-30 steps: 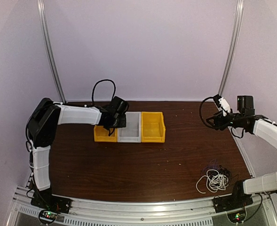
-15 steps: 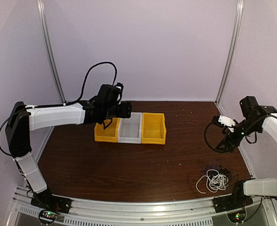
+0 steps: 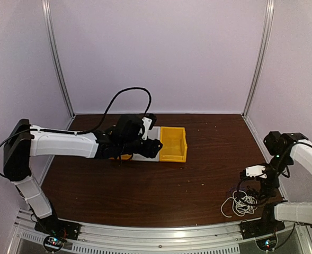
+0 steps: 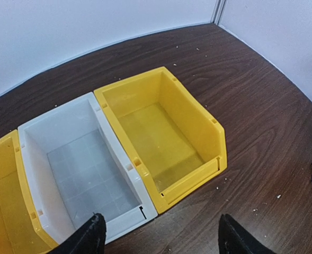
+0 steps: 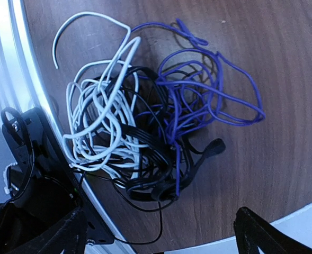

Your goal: Untangle the cables

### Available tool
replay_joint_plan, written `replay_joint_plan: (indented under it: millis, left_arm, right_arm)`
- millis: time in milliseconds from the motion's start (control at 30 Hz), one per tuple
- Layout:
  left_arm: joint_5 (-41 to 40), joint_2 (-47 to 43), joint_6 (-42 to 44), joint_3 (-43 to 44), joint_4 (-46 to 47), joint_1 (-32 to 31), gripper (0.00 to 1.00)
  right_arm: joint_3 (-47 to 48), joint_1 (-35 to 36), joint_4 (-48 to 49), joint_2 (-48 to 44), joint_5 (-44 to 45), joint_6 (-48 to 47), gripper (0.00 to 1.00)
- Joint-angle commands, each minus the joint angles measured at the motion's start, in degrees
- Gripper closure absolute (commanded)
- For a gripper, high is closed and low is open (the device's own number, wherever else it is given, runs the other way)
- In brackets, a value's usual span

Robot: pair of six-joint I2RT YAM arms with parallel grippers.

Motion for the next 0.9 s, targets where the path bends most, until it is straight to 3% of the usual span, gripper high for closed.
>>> replay_joint_plan:
  millis: [0, 133, 400, 533, 733, 867]
  left_arm:
    - [0.8, -2.3, -0.9, -1.7, 5.0, 0.2, 0.26]
    - [0.1, -3.6, -1.5, -2.8, 4.9, 0.1, 0.27]
    - [-5.5, -11.8, -0.8, -6.1, 2.5, -0.1, 0.27]
    - [-8.9, -14.8, 0.8, -6.1, -0.4, -0.1, 0.26]
    - [-12.7, -18.5, 0.9, -6.3, -4.6, -0.1, 0.26]
    - [-14.6, -21.3, 0.6, -6.9, -6.5, -0.1, 0.26]
  right_arm:
    - [-2.2, 5.0, 1.7, 5.5, 5.9, -1.7, 0.03]
    - [-6.5, 12.7, 7.8, 9.2, 8.9, 1.2, 0.1]
    - [-3.4, 28.3, 23.1, 16.3, 3.9, 10.0, 0.38]
    - [2.4, 38.4, 31.0, 23.3, 1.6, 16.1, 0.54]
    - [18.7, 47.6, 35.7, 35.3, -10.4, 22.2, 0.61]
    - [29.4, 51.5, 33.9, 42.1, -14.2, 22.9, 0.61]
